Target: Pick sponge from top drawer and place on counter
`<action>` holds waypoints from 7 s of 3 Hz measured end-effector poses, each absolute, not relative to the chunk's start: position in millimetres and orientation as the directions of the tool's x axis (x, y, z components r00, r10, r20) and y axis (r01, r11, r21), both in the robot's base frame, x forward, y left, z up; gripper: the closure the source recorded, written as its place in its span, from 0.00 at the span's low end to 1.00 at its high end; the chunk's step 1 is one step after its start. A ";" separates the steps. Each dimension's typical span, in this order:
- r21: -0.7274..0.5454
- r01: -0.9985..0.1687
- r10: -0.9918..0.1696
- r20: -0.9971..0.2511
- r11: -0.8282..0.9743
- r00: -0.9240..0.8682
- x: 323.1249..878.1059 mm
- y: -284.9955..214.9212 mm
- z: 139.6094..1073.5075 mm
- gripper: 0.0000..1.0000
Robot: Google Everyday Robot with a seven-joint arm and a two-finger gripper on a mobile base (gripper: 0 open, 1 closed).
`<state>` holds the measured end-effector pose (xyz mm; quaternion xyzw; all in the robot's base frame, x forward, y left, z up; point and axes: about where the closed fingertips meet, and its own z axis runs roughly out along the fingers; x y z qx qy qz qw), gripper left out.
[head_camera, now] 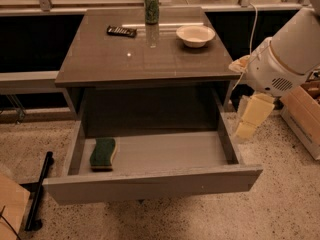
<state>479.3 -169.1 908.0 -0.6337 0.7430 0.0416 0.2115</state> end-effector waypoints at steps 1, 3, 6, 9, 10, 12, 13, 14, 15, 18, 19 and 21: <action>-0.206 -0.959 -0.924 -0.367 0.193 -0.107 479.3 -169.1 908.0 0.00; -0.133 -0.976 -0.817 -0.573 0.172 -0.066 497.6 -92.2 856.9 0.00; -0.079 -0.988 -0.709 -0.704 0.131 -0.038 527.3 0.4 786.9 0.00; -0.050 -0.988 -0.604 -0.796 0.147 -0.050 565.8 59.7 749.6 0.00; -0.048 -0.990 -0.582 -0.812 0.134 -0.039 581.1 84.0 727.4 0.00; -0.027 -0.996 -0.574 -0.818 0.090 -0.030 584.0 130.4 685.5 0.00; -0.009 -0.998 -0.548 -0.836 0.058 -0.025 576.8 155.7 672.7 0.00; -0.003 -0.998 -0.553 -0.832 0.062 -0.032 569.4 178.3 654.9 0.00; 0.008 -0.995 -0.564 -0.823 0.100 -0.063 565.1 197.9 630.7 0.00; 0.040 -0.980 -0.570 -0.808 0.193 -0.145 565.4 193.4 607.2 0.40; 0.022 -0.974 -0.547 -0.824 0.225 -0.146 567.0 181.0 619.9 0.63; -0.007 -0.978 -0.434 -0.897 0.209 -0.086 570.9 113.6 703.0 1.00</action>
Offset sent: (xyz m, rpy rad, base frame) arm 0.0224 0.0746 -0.0515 0.3083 0.0302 0.0223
